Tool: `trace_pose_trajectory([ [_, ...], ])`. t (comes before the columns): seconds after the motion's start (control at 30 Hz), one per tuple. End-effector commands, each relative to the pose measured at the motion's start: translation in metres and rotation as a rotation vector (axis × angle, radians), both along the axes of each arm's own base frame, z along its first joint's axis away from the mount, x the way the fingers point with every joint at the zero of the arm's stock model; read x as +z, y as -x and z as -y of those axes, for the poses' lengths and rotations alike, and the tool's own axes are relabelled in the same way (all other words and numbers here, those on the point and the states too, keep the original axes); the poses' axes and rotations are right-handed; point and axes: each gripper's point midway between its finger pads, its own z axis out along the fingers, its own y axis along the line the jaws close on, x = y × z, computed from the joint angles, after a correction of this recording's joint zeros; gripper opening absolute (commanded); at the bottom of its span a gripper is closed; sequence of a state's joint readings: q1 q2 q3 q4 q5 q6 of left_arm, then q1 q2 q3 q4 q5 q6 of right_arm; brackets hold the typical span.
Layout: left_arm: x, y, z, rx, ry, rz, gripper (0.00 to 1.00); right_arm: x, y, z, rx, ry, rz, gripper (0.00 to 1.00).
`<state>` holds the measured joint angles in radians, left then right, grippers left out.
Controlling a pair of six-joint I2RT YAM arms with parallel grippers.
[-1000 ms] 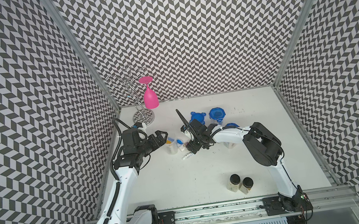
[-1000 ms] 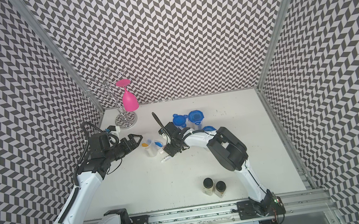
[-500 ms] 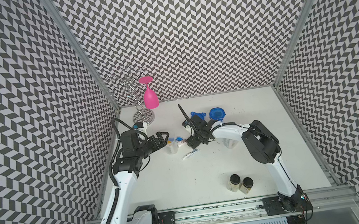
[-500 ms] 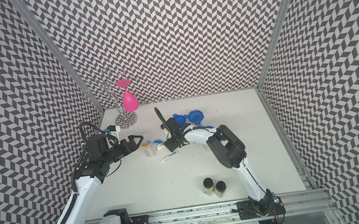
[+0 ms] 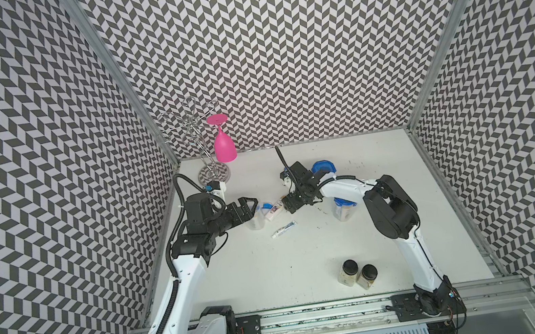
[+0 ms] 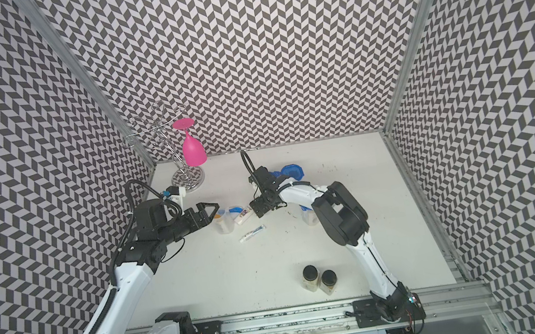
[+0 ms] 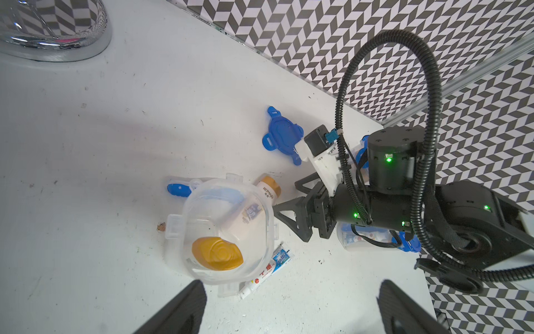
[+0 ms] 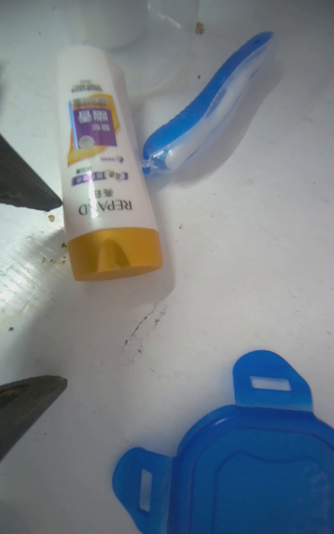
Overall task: Pack away toiletry kits
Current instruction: Adjust the toiletry item at the center of the board.
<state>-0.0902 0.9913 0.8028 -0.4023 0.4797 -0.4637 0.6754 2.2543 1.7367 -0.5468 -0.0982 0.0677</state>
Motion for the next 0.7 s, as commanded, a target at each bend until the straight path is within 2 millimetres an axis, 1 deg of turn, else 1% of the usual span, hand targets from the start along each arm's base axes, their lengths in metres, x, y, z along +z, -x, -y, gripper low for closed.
trace_pose_trajectory([
  [0.0,0.018,-0.004,-0.002,0.009,-0.020,0.056,0.95,0.004,0.002,-0.014,-0.003,-0.063,-0.048,0.88],
  [0.1,0.014,-0.004,-0.002,0.009,-0.020,0.053,0.95,0.009,0.008,-0.025,-0.004,-0.134,-0.097,0.85],
  [0.17,0.013,-0.005,-0.002,0.007,-0.019,0.050,0.95,0.004,0.011,-0.030,-0.010,-0.156,-0.127,0.83],
  [0.23,0.017,-0.006,-0.002,0.009,-0.021,0.059,0.95,-0.003,0.012,-0.032,-0.012,-0.163,-0.148,0.82],
  [0.37,0.017,-0.005,-0.004,0.012,-0.035,0.063,0.95,-0.005,0.009,-0.040,-0.010,-0.191,-0.161,0.81],
  [0.47,0.007,-0.004,-0.004,0.012,-0.038,0.035,0.95,-0.002,0.004,-0.051,-0.004,-0.210,-0.168,0.81],
  [0.53,0.001,-0.003,-0.005,0.013,-0.043,0.017,0.95,-0.004,0.002,-0.053,-0.007,-0.206,-0.173,0.81],
  [0.67,-0.001,-0.003,-0.007,0.022,-0.057,0.016,0.95,-0.008,0.002,-0.053,-0.013,-0.201,-0.170,0.80],
])
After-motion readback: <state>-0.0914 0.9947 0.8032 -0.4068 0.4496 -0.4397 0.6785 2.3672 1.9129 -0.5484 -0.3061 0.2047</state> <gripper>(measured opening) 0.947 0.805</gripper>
